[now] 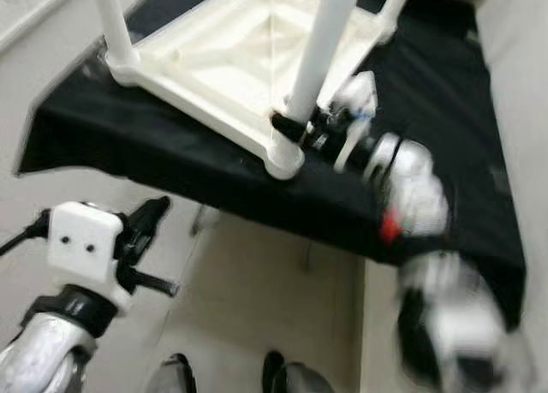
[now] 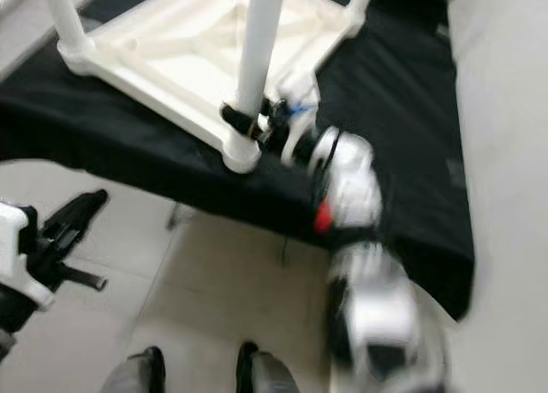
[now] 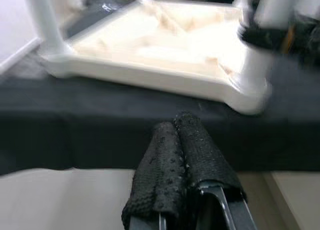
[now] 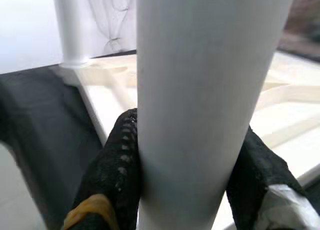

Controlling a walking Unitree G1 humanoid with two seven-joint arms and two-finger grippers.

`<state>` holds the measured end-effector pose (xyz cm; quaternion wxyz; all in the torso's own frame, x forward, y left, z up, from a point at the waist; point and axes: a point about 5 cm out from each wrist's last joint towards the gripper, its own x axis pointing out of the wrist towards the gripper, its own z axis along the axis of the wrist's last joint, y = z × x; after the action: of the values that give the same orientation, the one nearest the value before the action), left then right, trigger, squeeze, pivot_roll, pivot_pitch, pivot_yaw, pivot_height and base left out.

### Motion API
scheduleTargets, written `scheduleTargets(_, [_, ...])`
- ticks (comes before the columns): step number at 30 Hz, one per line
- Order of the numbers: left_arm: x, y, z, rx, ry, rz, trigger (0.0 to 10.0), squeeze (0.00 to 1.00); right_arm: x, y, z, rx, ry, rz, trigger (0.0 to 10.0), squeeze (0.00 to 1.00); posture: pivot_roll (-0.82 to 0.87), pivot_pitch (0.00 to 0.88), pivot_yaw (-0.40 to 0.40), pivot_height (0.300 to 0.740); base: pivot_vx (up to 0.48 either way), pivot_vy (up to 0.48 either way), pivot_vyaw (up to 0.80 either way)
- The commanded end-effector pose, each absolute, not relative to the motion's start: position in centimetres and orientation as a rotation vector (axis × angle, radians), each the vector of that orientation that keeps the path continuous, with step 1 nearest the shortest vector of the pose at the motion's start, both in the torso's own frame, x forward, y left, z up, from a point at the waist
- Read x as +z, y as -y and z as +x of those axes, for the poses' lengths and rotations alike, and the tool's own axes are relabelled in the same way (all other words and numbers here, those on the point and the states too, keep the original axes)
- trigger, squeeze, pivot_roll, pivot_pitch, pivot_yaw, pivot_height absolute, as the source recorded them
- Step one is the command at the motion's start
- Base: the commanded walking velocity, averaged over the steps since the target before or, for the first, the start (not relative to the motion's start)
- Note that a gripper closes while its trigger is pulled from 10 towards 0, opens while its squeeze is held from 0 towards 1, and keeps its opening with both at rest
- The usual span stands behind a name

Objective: Building children table

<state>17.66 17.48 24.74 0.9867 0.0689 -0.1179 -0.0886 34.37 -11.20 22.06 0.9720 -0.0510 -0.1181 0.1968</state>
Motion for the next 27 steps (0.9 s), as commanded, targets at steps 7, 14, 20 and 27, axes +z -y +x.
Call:
scheduleTargets(7, [25.4, -16.8, 19.0, -0.216, 0.276, 0.128, 10.0, 0.00, 19.2, 10.5, 38.0, 0.340, 0.051, -0.185, 0.0, 0.00, 0.15, 0.234, -0.133, 0.740, 0.000, 0.000, 0.00])
scheduleTargets(14, [25.7, -17.3, 19.5, -0.210, 0.291, 0.136, 10.0, 0.00, 21.8, 9.6, 40.0, 0.336, 0.097, -0.223, 4.3, 0.00, 0.15, 0.208, -0.117, 0.740, 0.000, 0.000, 0.00])
scheduleTargets(20, [25.6, -16.9, 19.6, -0.224, 0.287, 0.129, 10.0, 0.00, 23.1, 10.9, 40.2, 0.243, 0.087, -0.270, 10.0, 0.00, 0.15, 0.216, -0.120, 0.740, 0.000, 0.000, 0.00])
scheduleTargets(27, [25.5, -16.9, 19.5, -0.222, 0.275, 0.127, 10.0, 0.00, 26.1, 11.0, 40.7, 0.549, 0.217, -0.139, 10.0, 1.00, 0.15, 0.255, -0.127, 0.740, 0.000, 0.000, 0.00])
